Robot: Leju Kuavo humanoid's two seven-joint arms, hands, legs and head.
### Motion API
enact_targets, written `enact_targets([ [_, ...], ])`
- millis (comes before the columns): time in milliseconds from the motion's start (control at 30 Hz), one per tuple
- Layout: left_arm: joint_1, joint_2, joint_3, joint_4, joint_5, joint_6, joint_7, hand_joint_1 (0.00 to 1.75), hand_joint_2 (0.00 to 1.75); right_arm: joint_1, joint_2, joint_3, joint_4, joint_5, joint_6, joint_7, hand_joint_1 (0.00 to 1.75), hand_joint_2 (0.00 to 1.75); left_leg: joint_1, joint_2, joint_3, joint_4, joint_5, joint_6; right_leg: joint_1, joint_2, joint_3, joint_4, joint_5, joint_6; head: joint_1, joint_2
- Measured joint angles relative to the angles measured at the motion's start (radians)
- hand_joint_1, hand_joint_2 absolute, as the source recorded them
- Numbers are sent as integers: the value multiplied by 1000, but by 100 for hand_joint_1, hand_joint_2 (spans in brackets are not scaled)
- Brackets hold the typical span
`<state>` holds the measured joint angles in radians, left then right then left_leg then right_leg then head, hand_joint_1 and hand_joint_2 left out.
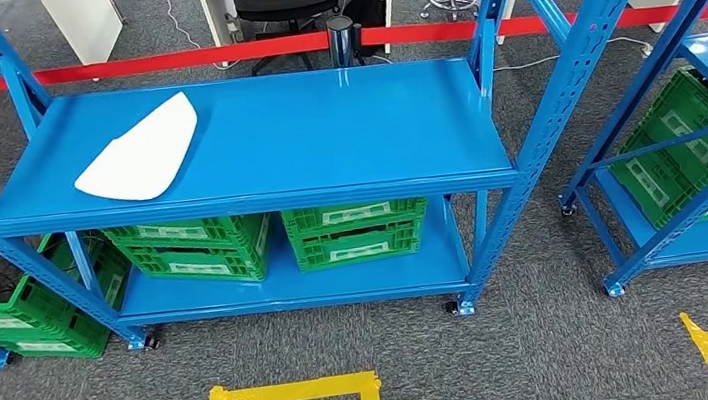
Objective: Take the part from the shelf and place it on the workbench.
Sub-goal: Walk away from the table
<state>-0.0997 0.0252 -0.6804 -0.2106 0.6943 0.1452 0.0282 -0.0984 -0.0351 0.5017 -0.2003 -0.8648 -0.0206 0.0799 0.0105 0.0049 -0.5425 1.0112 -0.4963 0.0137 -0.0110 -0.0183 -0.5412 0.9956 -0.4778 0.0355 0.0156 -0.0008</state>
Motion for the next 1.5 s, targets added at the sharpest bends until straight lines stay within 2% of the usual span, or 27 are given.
enact_targets([
  [133,0,0,-3,0,0,0,-1,0,175,0,0,-1,0,3,-2,-3,0,175,0,0,1,0,1,1,0,0,0,1,0,0,-1,0],
  [233,3,0,-2,0,-3,1,-10,0,44,3,0,-2,0,36,-24,-26,0,175,1,0,1,0,1,0,1,0,0,2,0,0,-1,0],
  [267,6,-1,0,-1,-9,1,-15,0,0,6,0,-4,-1,56,-34,-36,0,131,1,0,1,0,1,0,1,0,0,2,0,0,-1,0],
  [367,22,-1,18,-5,-50,-6,-23,0,0,19,0,-15,-5,123,-45,-50,0,0,1,0,2,0,1,0,1,0,-1,3,-1,0,-1,0],
  [833,107,-6,210,-57,-309,-61,-25,0,0,104,6,-152,-61,422,-22,-62,0,0,1,0,0,-1,-4,0,1,0,-9,2,-9,1,-2,0],
  [933,126,-8,256,-70,-365,-73,-25,0,0,121,7,-185,-75,487,-16,-63,0,0,1,0,0,-1,-11,1,1,0,-3,2,-18,0,-2,0],
  [1067,149,-10,319,-85,-434,-87,-26,0,0,143,8,-229,-92,567,-8,-67,0,0,1,0,3,-1,-13,1,1,0,0,3,-17,4,-2,0],
  [1300,180,-10,401,-103,-542,-110,-26,0,0,172,10,-284,-111,690,3,-72,0,0,1,0,2,-1,-14,-1,1,0,13,3,-18,3,-3,0],
  [1500,208,-11,482,-124,-651,-132,-27,0,0,199,12,-342,-133,815,15,-77,0,0,1,0,5,-2,-18,-1,1,0,7,3,-22,2,-2,0],
])
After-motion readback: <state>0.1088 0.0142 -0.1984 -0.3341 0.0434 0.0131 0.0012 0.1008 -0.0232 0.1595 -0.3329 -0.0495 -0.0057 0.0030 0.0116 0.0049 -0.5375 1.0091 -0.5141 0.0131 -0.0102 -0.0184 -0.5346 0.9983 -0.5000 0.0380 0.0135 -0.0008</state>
